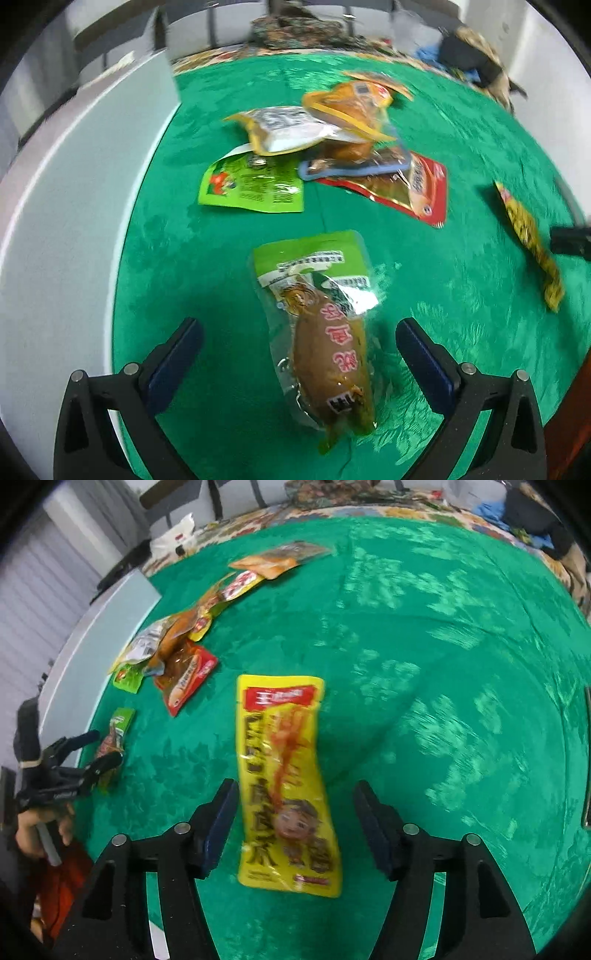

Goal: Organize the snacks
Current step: 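Hold the meat pack in the left tool while right tool grasps the yellow strip pack, then lift both held packs above the cloth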

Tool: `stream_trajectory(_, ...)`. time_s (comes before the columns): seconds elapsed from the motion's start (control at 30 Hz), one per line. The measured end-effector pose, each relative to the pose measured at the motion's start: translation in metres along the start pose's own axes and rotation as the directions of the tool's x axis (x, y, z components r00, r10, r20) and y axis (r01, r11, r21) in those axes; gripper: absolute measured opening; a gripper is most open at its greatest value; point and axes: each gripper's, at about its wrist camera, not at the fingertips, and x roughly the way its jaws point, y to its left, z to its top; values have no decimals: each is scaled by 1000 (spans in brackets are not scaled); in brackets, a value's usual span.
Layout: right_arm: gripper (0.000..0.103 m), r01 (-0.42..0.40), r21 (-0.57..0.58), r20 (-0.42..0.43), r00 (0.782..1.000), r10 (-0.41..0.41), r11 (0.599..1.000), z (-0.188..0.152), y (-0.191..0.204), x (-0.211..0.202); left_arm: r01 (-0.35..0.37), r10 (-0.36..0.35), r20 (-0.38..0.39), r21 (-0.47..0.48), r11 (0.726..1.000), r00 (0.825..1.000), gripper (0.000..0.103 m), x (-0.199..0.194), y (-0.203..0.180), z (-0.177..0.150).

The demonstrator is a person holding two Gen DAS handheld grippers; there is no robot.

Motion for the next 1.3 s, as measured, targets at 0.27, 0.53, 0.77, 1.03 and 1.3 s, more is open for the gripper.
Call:
stream_trajectory(0.27,50,231,-119,-25,972,-235,966,3,38,41,1,-1,-12,-11,1000,1000,50,-7,-8,-6)
stream_trajectory(0.53,18,37,78,2,999,-37,996,-11,3,0,116,-99,97,-184,976,990,29,-34,9,-12)
stream_trajectory(0.77,18,3,105,28,1000,-6,994,-12,-4,-12,113,-91,109,-220,969,990,33,-21,16,-23)
stream_trajectory(1.03,73,290,-75,60,956,-286,954,-13,31,9,-113,115,50,-43,993,992,92,-10,-16,-38)
stream_trajectory(1.3,55,234,-37,-4,972,-235,971,-19,19,26,-39,43,53,-85,996,998,47,-15,-14,-40)
